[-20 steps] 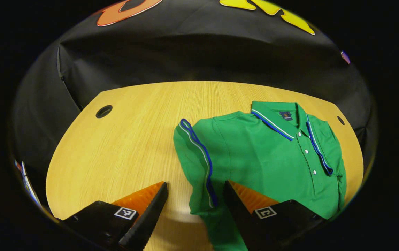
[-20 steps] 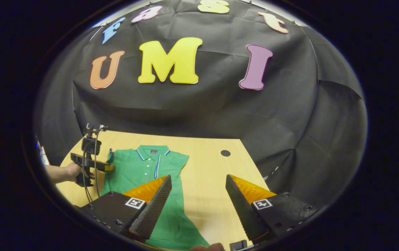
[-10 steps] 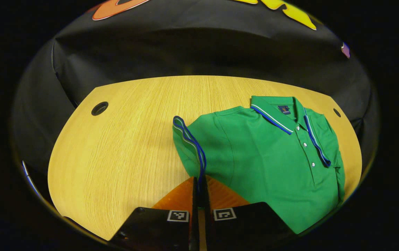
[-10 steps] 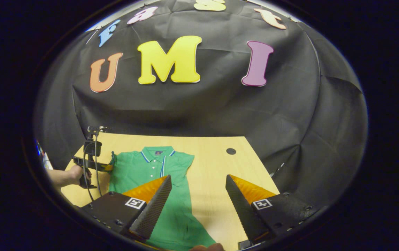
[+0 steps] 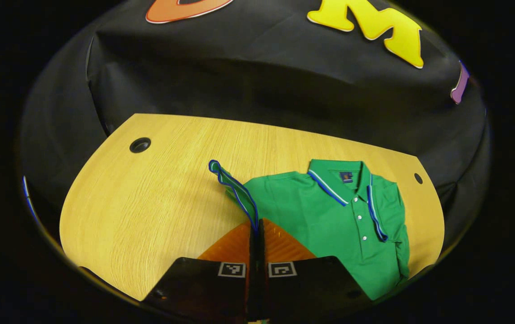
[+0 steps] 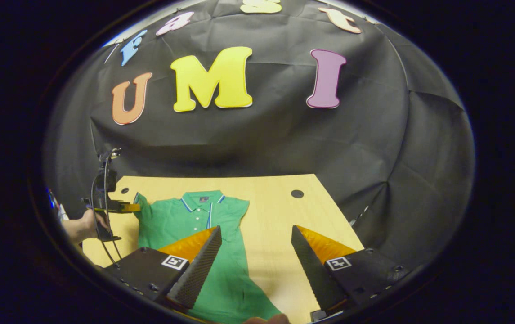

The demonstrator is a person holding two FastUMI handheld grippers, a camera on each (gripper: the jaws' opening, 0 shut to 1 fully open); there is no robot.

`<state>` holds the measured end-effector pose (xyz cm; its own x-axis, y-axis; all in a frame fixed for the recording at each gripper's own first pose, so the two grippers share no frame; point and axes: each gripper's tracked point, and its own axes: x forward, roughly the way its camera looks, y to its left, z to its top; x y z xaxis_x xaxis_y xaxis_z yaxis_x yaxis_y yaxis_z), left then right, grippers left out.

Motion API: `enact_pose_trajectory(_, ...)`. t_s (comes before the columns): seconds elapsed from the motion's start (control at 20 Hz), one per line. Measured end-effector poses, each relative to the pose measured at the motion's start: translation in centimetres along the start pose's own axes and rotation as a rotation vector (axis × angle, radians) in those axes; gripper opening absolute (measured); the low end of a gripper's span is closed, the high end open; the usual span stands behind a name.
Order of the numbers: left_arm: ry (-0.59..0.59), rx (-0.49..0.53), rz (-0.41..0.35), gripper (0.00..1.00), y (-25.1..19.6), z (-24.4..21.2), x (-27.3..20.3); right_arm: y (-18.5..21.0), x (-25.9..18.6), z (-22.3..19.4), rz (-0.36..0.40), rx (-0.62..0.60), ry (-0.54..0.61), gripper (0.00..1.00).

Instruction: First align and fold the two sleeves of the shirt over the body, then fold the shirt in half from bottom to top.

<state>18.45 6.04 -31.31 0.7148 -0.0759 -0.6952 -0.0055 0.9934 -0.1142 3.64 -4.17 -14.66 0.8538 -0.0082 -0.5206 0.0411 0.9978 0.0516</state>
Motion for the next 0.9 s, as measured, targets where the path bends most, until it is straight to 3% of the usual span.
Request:
enact_pose_trajectory(0.15, -0.014, 0.040, -0.027, 0.06, -3.5, 1.4, -0.9, -0.7, -0.5, 0.0, -0.001, 0.010, -0.014, 0.96)
enact_pose_trajectory(0.3, -0.015, 0.083, -0.118, 0.06, -9.6, 2.1, -1.2, -1.8, -1.1, -0.3, -0.010, 0.021, -0.022, 0.96)
enact_pose_trajectory(0.4, -0.071, 0.100, -0.213, 0.13, -13.6, 3.7, -2.1, -2.8, -1.6, -0.2, -0.023, 0.033, -0.031, 0.97)
enact_pose_trajectory(0.5, -0.128, 0.125, -0.243, 0.58, -15.8, 5.5, -3.4, -3.8, -1.9, -0.1, -0.035, 0.046, -0.039, 0.96)
enact_pose_trajectory(0.6, -0.172, 0.132, -0.222, 1.00, -16.2, 7.1, -4.4, -4.3, -1.9, -0.1, -0.038, 0.051, -0.043, 0.95)
enact_pose_trajectory(0.9, -0.223, 0.083, -0.129, 1.00, -13.1, 7.3, -9.7, -2.4, -1.9, 0.3, 0.023, 0.016, -0.060, 0.93)
